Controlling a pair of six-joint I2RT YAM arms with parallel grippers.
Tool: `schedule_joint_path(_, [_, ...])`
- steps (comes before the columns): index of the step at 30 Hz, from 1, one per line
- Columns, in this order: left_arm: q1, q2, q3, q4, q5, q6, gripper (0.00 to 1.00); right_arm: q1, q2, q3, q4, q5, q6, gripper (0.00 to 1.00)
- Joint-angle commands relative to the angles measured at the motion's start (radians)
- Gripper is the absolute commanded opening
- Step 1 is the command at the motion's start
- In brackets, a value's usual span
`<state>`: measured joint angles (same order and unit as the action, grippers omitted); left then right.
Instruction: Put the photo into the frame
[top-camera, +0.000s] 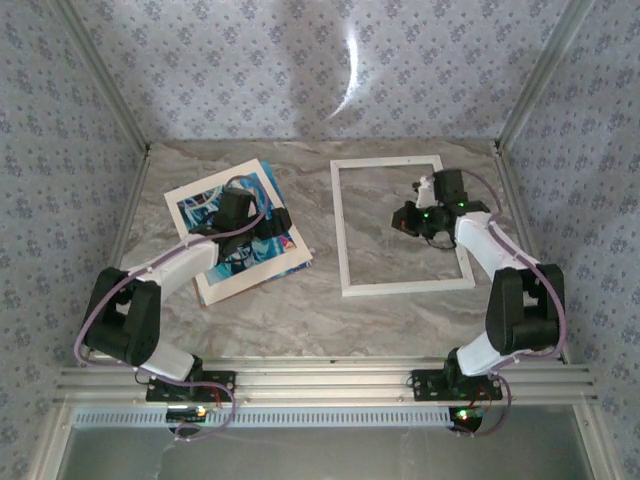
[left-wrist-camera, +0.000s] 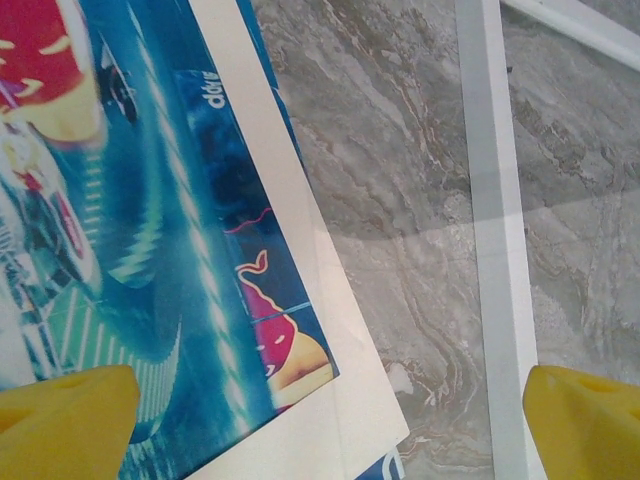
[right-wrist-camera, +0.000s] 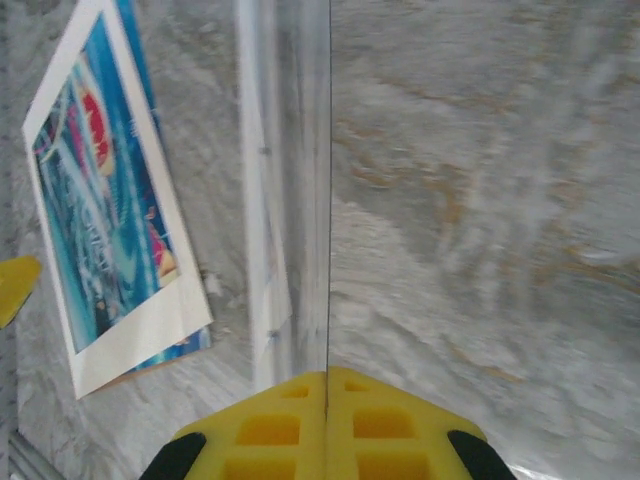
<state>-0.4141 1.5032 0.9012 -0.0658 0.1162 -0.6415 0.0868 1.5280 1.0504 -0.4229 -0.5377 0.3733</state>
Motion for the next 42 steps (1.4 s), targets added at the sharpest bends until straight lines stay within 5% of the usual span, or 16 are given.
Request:
schedule_joint_path(1, [-0.014,0.022,0.042,0.029,0.016,-0.01,0.98,-0.041,-0.022,-0.03,-0.046,0.016,-0.07,0.0])
schedule_joint_path(23, [-0.037,0.12,0.101,0.002,0.061,-0.001,0.98,-0.095,-0.049,-0.006,-0.099,0.305,-0.188,0.0])
schedule_joint_path(42, [-0.049,0.132,0.122,-0.028,0.063,0.017,0.99,-0.095,-0.071,0.03,-0.141,0.368,-0.2,0.0])
